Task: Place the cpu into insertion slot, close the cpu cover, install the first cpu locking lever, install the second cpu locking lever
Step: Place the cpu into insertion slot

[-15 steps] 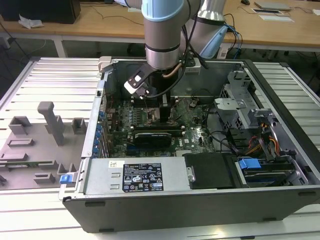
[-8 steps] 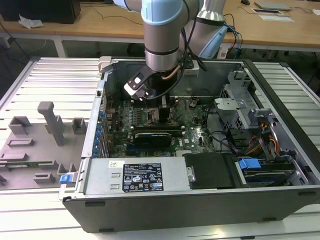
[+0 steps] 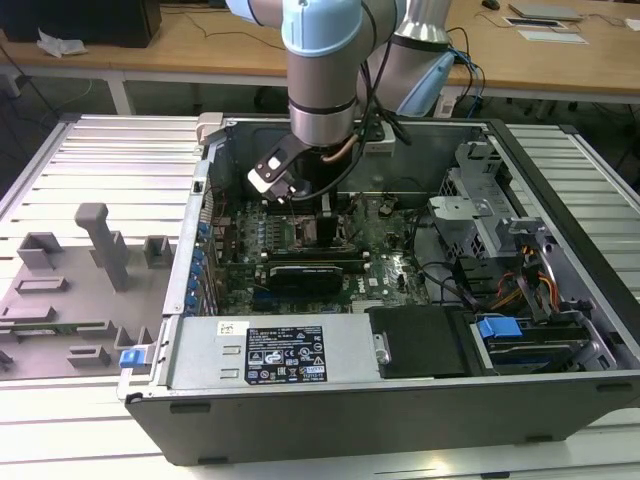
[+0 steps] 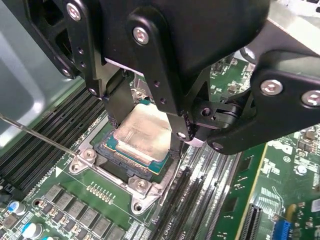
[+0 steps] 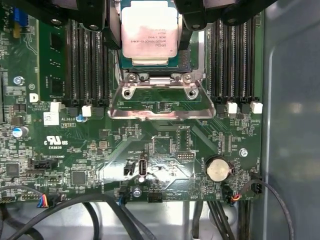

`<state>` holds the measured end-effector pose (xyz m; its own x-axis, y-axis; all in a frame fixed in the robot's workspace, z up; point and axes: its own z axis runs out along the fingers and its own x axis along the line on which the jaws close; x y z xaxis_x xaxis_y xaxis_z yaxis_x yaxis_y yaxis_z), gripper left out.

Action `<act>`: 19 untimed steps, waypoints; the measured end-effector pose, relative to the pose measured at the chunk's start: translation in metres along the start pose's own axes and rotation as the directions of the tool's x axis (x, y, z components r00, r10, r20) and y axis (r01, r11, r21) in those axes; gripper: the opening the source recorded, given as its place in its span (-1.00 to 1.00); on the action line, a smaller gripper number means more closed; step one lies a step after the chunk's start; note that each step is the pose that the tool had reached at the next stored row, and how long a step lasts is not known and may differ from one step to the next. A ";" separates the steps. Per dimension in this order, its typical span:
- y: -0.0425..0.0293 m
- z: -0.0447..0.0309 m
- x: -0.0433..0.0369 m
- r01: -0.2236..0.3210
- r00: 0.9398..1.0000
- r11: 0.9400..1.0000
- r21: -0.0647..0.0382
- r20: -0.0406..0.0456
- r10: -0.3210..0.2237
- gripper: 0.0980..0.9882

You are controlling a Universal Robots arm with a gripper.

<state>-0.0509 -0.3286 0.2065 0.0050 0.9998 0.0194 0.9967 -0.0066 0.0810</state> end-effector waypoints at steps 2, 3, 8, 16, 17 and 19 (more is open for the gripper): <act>-0.0005 0.0018 0.0037 0.000 1.000 1.000 0.000 0.000 0.000 -0.01; -0.0007 0.0025 0.0043 0.000 1.000 1.000 0.000 0.000 0.000 -0.01; -0.0012 0.0051 0.0049 0.000 1.000 1.000 0.001 0.000 0.000 -0.01; -0.0016 0.0077 0.0054 0.000 1.000 1.000 0.001 0.000 0.000 -0.01; -0.0016 0.0077 0.0054 0.000 1.000 1.000 0.001 0.000 0.000 -0.01; -0.0016 0.0078 0.0055 0.000 1.000 1.000 0.001 0.000 0.000 0.01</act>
<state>-0.0518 -0.3230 0.1987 0.0050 0.9998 0.0195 0.9968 -0.0066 0.0802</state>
